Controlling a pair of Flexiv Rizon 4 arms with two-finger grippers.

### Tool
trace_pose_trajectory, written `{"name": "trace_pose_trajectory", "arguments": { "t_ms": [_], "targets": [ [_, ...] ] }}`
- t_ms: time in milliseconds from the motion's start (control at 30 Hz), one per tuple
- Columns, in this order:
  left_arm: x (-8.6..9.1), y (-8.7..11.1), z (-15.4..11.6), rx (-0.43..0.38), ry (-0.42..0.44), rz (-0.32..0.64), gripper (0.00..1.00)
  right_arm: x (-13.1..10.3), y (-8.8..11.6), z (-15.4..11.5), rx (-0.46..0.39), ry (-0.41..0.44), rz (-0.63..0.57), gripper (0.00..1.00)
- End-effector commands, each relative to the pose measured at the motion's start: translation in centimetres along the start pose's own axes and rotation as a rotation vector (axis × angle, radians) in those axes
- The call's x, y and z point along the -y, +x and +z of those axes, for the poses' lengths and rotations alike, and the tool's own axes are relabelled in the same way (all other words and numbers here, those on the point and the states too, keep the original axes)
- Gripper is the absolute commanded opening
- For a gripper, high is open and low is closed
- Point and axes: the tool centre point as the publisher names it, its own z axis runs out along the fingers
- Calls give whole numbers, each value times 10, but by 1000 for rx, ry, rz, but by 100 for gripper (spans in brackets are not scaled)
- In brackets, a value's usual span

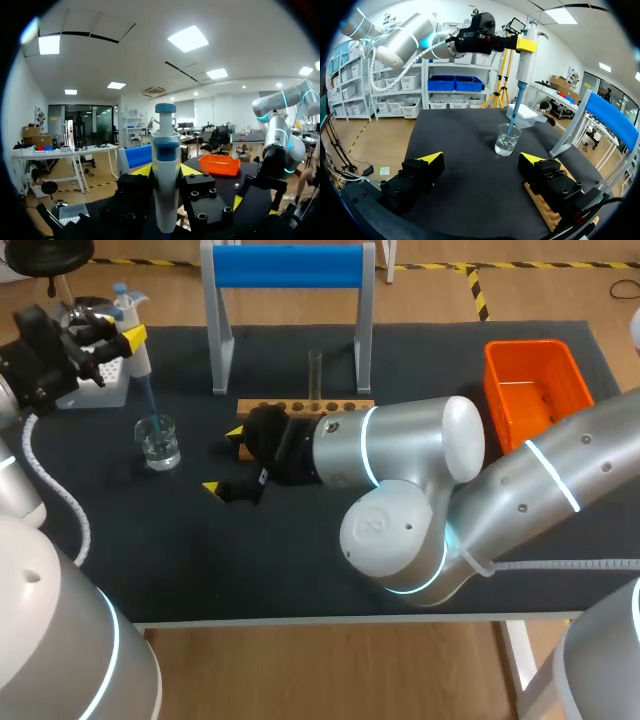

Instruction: Invert the test tube, pick up the pipette, mount the tip to pipette, aspirate from beaker and dispense into the tube, eject the tip, return the pipette, and cap with the stopper.

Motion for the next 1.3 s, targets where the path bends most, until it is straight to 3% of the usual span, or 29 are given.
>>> {"name": "trace_pose_trajectory", "arguments": {
  "t_ms": [33, 1300],
  "targets": [
    [-4, -1, 2, 9, 3, 3, 0, 0, 0, 1, 1, 2, 0, 100],
    [-33, -11, -1, 57, 12, -22, 0, 0, 0, 1, 1, 2, 0, 100]
  ]
}}
